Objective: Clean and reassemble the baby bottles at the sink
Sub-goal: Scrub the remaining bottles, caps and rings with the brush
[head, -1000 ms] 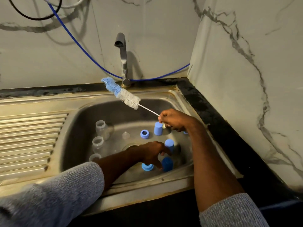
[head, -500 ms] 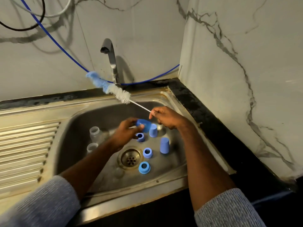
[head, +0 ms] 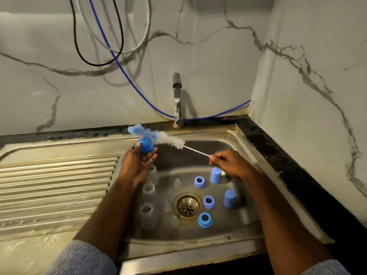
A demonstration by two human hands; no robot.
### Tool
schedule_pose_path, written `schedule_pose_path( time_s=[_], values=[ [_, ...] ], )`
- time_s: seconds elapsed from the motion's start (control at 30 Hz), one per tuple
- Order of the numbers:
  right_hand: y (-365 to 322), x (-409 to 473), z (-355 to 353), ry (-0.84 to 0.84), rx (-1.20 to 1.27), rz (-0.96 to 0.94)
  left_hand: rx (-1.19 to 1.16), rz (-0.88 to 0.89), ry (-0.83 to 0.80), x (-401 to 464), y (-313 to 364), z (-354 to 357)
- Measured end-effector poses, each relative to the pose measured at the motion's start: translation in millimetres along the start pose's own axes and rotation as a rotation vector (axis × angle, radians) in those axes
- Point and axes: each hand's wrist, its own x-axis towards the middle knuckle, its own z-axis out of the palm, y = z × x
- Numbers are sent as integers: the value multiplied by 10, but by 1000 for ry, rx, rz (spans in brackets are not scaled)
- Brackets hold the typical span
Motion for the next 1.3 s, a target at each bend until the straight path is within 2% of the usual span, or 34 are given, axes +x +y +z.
schedule_pose_path(
  time_s=[0.17,0.27,0.5,0.67,0.83,0.97,1.0,1.13,1.2,1.3],
  values=[
    [76,72,37,44,-16,-28,-109,165,166,101,268,-167],
    [117,75,41,7,-48,-36,-120,159,210,100,316,-223],
    [109,37,31,-43,-137,-5,252,188,36,46,195,-214],
    [67,23,59,-62,-66,-67,271,248,39,29,222,-199],
    [62,109,143,119,15,-168,249,317,104,21,308,-239],
    [111,162,128,358,-347,-85,316,342,119,52,293,-237],
    [111,158,132,316,-357,-86,326,359,113,63,293,-246],
    [59,100,197,-146,-82,-108,275,386,49,126,331,-329],
    [11,82,225,-210,40,-139,153,328,29,140,351,-349],
    [-7,83,261,-138,138,-146,-8,270,15,129,398,-363]
  ],
)
